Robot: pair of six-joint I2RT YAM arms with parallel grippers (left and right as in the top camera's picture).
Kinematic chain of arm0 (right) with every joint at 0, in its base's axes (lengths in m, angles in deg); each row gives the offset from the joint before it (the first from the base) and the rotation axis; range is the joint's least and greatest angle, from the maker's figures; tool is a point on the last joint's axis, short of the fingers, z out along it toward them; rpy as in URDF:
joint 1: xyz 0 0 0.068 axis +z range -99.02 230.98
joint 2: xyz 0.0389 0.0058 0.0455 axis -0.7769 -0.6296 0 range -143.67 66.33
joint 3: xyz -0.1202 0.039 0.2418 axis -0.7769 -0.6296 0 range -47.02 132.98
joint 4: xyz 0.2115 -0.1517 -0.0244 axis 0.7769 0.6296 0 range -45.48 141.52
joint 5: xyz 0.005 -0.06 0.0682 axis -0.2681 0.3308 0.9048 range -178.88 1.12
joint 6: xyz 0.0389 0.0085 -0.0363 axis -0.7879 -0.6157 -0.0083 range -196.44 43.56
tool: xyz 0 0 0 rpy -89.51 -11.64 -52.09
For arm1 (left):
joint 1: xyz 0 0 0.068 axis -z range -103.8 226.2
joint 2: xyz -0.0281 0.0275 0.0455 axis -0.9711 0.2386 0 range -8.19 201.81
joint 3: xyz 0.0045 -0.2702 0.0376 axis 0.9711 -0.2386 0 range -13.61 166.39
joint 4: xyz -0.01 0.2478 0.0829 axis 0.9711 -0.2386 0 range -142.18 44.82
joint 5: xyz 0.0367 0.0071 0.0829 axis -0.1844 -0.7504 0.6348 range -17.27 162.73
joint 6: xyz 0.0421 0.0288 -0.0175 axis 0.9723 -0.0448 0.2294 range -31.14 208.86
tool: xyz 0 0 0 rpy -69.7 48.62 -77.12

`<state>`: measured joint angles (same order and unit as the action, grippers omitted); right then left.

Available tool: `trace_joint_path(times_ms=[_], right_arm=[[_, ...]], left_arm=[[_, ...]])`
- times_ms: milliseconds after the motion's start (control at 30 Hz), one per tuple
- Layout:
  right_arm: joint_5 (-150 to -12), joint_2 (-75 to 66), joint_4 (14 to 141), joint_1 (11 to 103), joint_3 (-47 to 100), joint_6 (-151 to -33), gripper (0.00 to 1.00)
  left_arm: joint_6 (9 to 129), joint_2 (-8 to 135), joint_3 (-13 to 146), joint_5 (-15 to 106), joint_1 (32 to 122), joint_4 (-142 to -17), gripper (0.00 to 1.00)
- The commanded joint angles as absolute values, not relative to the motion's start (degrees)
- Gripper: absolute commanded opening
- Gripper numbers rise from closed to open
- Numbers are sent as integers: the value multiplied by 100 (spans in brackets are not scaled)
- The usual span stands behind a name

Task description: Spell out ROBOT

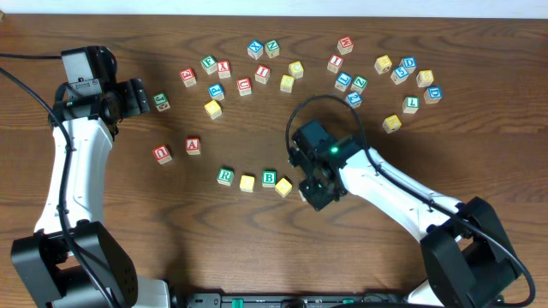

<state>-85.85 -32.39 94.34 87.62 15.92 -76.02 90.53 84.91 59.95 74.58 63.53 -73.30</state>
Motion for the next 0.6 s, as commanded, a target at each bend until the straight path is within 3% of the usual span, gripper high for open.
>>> trace_joint_path(times_ms=[0,567], right_arm=[[-8362,-3206,9292,8744,1275,-7250,1],[-8185,-3223,8640,8734,976,-6376,1]], left_arm=[[9025,8364,5968,7469,6342,-7347,91],[9025,8364,5968,7469,6342,-7345,91]])
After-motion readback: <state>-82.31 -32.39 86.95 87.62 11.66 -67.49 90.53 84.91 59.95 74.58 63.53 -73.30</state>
